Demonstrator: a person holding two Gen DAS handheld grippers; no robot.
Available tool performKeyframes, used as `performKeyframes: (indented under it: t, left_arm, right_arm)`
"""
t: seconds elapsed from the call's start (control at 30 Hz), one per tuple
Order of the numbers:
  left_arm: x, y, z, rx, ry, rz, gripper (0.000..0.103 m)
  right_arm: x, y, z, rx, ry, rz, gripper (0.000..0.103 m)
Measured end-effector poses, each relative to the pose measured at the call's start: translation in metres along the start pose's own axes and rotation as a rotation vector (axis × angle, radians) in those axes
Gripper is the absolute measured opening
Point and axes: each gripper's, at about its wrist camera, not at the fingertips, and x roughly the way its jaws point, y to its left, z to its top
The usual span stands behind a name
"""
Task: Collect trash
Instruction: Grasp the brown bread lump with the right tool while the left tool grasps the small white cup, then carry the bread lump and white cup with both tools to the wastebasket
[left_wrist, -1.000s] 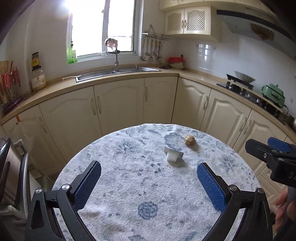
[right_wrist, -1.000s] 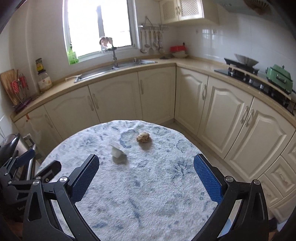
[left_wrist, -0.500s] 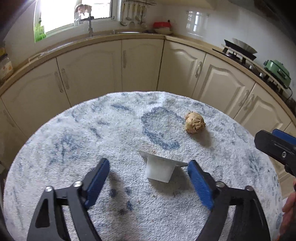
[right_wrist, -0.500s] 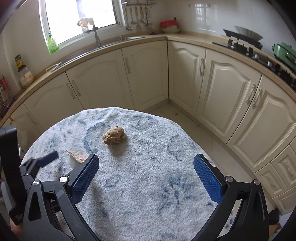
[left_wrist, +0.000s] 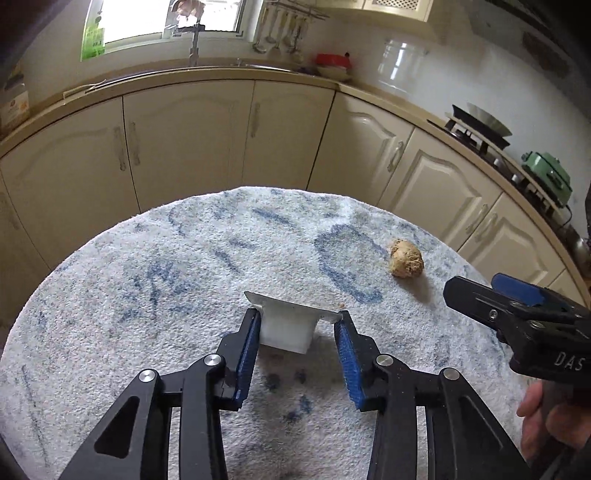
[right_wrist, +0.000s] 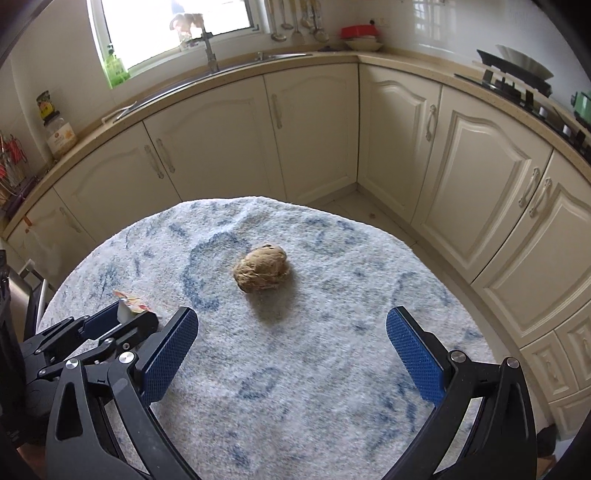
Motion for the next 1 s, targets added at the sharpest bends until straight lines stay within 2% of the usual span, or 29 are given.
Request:
performKeyframes:
  t: [0.2, 0.27, 0.33, 0.4, 0.43, 0.47, 0.6, 0.77, 0.93, 1.0]
  left_arm:
    - [-0.019, 0.023, 0.008, -0.030, -0.035, 0.023, 0.037]
    - [-0.027, 0.028, 0.011, -0.036, -0.039, 0.028, 0.037]
    - [-0.032, 0.030, 0.013, -0.036, -0.042, 0.032, 0.037]
    - [-0.036, 0.032, 0.013, -0.030, -0.047, 0.038, 0.037]
    - [-0.036, 0.031, 0.014, -0.030, -0.049, 0.038, 0.037]
    - [-0.038, 0.033, 0.012, -0.034, -0.048, 0.035, 0.037]
    - [-0.043, 0.025, 0.014, -0.037, -0.053, 0.034, 0.037]
    - [-0.069, 0.011, 0.012, -0.029, -0.091, 0.022, 0.037]
    - [-0.116, -0.020, -0.014, 0.006, -0.144, -0.008, 0.037]
    - [-0.150, -0.039, -0.046, 0.021, -0.170, -0.024, 0.037]
  right_arm:
    - [0.036, 0.015, 0.016, -0.020, 0.033, 0.007, 0.101]
    - [0.048, 0.018, 0.019, -0.020, 0.049, 0.008, 0.083]
    - [0.055, 0.021, 0.019, -0.041, 0.056, -0.019, 0.075]
    - [0.054, 0.022, 0.020, -0.052, 0.045, -0.021, 0.062]
    - [0.053, 0.022, 0.020, -0.051, 0.039, -0.015, 0.046]
    - [0.053, 0.022, 0.021, -0.053, 0.041, -0.007, 0.039]
    - [0.042, 0.021, 0.014, -0.051, 0.041, 0.049, 0.039]
    - [-0.006, 0.020, -0.009, -0.044, 0.001, 0.098, 0.039]
    - [-0.075, 0.011, -0.042, -0.013, -0.052, 0.142, 0.039]
    - [-0.107, 0.002, -0.056, 0.008, -0.080, 0.156, 0.039]
